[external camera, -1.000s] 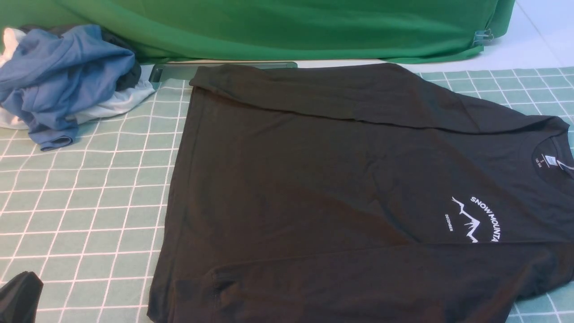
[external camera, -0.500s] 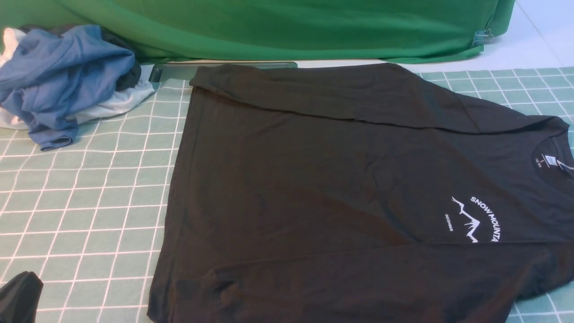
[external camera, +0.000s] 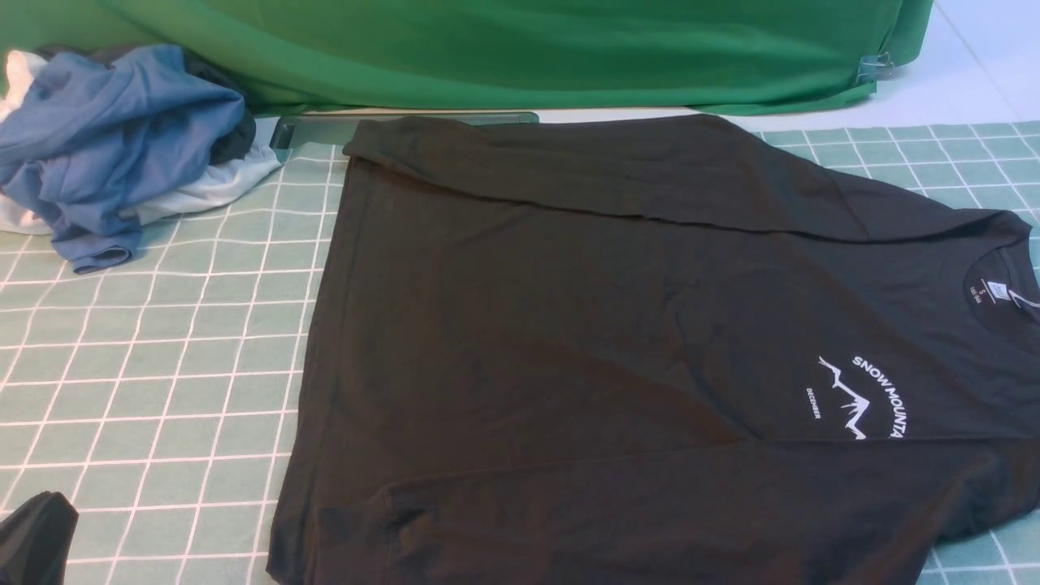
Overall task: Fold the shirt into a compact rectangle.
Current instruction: 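Grasp the left edge of the dark T-shirt lying flat on the table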
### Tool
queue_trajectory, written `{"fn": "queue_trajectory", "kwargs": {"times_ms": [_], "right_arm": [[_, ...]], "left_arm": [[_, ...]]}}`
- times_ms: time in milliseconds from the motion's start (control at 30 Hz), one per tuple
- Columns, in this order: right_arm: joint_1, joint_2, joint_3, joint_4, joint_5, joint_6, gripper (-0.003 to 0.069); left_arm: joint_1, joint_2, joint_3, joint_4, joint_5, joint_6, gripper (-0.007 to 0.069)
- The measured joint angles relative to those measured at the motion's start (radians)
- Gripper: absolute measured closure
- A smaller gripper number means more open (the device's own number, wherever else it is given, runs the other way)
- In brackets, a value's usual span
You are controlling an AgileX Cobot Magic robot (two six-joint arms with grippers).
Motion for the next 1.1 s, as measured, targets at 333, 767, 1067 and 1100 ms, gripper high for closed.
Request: {"fn": "queue_trajectory", "kwargs": {"times_ms": [333, 767, 1067, 1100], "right_arm": [[0.008, 0.0, 0.0, 0.0, 0.0, 0.001, 0.0419], [0.008, 0.0, 0.0, -0.018, -0.093, -0.046, 0.0419], [0.009, 0.0, 0.0, 0.196, -0.259, 0.425, 0.0419], [0.009, 0.0, 0.0, 0.206, -0.26, 0.446, 0.0419]], "left_arm": [[0.0, 0.0, 0.0, 0.0, 0.0, 0.0, 0.0607], [0.0, 0.0, 0.0, -0.302, -0.063, -0.181, 0.0607], [0.0, 0.0, 0.0, -0.764, -0.151, -0.376, 0.0607], [0.0, 0.0, 0.0, -0.765, -0.163, -0.378, 0.0607]]}}
